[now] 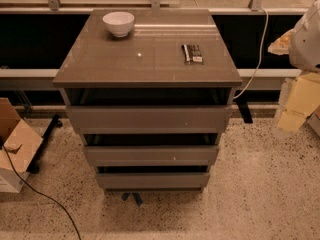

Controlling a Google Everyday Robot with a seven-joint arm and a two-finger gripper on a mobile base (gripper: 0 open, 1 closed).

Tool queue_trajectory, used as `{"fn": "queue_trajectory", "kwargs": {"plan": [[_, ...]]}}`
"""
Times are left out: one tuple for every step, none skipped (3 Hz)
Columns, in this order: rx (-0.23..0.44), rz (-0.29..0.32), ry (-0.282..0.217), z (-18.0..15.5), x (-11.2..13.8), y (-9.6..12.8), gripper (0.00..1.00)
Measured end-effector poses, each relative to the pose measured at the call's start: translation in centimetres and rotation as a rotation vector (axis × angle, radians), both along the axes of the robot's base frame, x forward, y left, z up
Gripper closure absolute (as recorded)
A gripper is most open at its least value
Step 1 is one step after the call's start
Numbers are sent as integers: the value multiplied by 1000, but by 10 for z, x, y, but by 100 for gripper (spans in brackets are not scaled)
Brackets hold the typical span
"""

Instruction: Open bottom drawer

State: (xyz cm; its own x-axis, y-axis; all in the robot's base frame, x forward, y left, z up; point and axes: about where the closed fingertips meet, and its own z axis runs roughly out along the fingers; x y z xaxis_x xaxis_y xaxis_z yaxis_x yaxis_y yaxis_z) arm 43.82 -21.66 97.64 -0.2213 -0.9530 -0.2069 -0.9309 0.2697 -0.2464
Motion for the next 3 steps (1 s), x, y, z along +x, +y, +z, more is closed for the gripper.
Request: {"fn": "queue_trajectory", "kwargs": {"plan": [[0,0,0,0,0,0,0],[-2,43,-50,-18,0,13,0],[40,91,-78,-36,4,26,0]]}}
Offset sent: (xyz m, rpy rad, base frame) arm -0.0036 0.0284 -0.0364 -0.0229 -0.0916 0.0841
